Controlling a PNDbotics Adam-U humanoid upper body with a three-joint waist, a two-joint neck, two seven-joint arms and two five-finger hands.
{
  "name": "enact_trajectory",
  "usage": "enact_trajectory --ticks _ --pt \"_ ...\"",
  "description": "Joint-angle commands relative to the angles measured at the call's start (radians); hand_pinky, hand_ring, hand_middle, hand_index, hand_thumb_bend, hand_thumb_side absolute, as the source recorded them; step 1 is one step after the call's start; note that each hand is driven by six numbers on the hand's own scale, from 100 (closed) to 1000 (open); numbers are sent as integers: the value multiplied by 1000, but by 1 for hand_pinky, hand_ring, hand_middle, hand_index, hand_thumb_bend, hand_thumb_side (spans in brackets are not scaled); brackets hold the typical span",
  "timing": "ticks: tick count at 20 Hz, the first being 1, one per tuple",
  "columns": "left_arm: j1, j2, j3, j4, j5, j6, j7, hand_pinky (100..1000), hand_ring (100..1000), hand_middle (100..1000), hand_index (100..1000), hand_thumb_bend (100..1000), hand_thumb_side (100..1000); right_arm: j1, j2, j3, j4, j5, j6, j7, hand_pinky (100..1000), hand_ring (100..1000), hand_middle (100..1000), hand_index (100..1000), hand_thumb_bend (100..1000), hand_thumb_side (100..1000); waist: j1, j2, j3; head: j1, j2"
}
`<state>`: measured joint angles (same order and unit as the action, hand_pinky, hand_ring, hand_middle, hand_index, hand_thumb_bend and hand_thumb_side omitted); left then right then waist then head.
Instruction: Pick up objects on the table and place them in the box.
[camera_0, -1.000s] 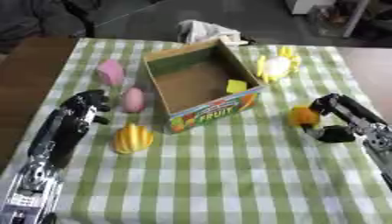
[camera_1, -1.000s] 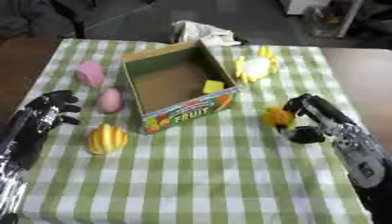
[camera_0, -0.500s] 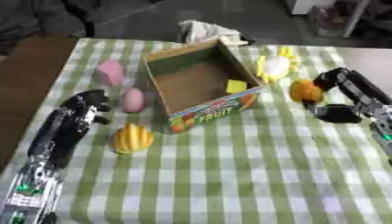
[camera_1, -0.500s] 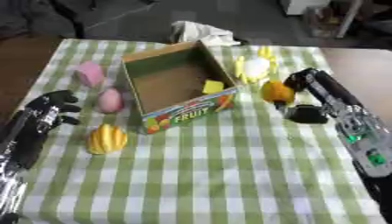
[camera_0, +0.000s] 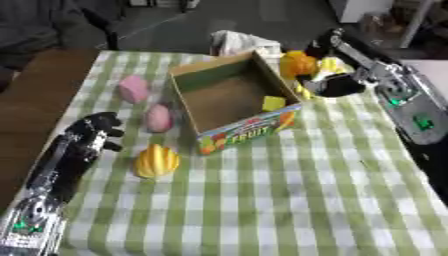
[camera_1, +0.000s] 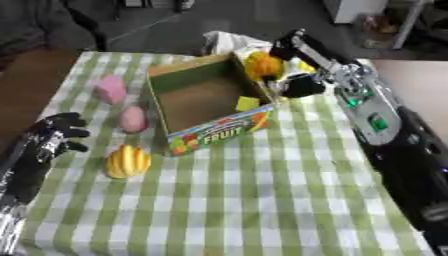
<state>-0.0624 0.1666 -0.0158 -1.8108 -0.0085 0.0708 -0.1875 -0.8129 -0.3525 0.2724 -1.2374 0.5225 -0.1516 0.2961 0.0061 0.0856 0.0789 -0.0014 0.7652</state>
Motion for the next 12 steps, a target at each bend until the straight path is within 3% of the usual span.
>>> enact_trajectory --ticks 1,6,12 --pt "-12 5 -7 -10 4 -2 -10 617 711 687 795 154 627 -81 67 -1 72 53 -3 38 699 681 490 610 221 116 5 -8 7 -18 5" --pt "-20 4 -15 -10 5 -3 -18 617 711 686 795 155 628 -185 169 -5 211 139 -8 100 718 736 594 742 250 202 7 1 28 -46 5" --pt "-23 1 -18 -9 6 -3 -24 617 711 686 795 155 628 -187 225 -22 383 246 16 78 727 761 665 812 318 335 9 4 43 -62 5"
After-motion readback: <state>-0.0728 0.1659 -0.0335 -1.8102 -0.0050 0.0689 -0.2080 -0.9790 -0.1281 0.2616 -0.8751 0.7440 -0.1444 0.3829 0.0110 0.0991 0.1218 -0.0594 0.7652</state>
